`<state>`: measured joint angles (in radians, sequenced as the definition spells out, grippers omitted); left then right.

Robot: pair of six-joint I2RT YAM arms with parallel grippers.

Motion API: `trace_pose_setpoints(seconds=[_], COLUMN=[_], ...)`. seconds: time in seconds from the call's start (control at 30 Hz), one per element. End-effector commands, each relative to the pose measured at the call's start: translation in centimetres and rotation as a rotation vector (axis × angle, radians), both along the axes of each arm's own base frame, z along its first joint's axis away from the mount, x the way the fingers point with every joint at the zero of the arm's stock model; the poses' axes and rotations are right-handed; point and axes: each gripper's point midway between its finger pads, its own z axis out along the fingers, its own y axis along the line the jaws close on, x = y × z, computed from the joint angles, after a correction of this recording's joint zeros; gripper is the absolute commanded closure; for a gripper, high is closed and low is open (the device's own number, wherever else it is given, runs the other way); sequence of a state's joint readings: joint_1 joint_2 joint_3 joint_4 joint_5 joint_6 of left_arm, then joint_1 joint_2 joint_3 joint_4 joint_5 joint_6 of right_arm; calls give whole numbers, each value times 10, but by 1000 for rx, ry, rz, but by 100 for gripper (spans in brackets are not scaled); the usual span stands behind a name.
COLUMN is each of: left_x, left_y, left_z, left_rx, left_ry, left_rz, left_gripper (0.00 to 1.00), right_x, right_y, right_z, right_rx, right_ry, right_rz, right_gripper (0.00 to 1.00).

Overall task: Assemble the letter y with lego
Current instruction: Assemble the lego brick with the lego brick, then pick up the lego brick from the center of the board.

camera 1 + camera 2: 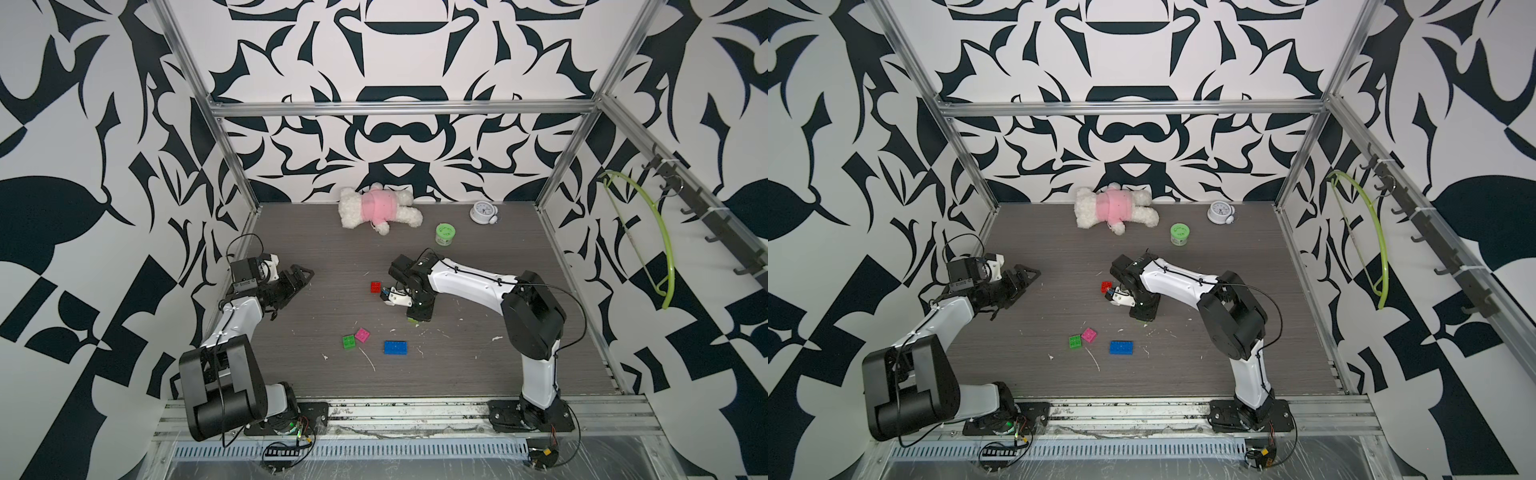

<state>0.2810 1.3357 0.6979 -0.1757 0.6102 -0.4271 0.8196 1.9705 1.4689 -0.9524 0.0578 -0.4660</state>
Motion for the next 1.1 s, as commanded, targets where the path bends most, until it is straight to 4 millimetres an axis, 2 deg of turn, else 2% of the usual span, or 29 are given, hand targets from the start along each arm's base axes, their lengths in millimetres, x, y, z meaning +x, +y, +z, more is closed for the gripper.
trace_pose_setpoints(seconds=[0.0, 0.07, 0.17, 0.2, 0.33, 0.47, 0.5, 0.67, 0.77, 0.9, 0.97, 1.07], left_x=[-3, -3, -3, -3, -3, -3, -2, 8, 12, 19, 23, 27], left_y=[-4, -4, -5, -5, -9, -15, -18, -43, -74, -115, -131, -144], left_z=[-5, -5, -4, -4, -4, -2, 0, 16, 21, 17, 12, 0], left_rx=[-12, -13, -17, -19, -23, -22, -24, -29, -35, -65, -98, -97], left_ry=[8, 10, 8, 8, 6, 1, -4, -38, -33, -32, -34, -16], left_rz=[-14, -14, -18, -19, -29, -50, -64, -151, -242, -300, -307, -324], left_gripper=[6, 6, 6, 6, 6, 6, 6, 7, 11, 16, 24, 25], right_x=[-22, -20, -12, -8, 4, 12, 13, 16, 13, 17, 19, 14], right_y=[-23, -21, -10, -4, 14, 22, 22, 20, 18, 12, 7, 3], right_z=[-46, -45, -30, -21, 14, 43, 50, 66, 65, 72, 75, 64], right_rx=[-151, -144, -81, -44, 75, 166, 194, 369, 489, 672, 760, 782], right_ry=[117, 112, 63, 43, -44, -123, -144, -195, -181, -252, -270, -271], right_rz=[-8, -10, -11, -12, -10, -10, -12, -54, -78, -87, -87, -32], right_gripper=[100, 100, 100, 96, 67, 47, 45, 40, 40, 39, 40, 40])
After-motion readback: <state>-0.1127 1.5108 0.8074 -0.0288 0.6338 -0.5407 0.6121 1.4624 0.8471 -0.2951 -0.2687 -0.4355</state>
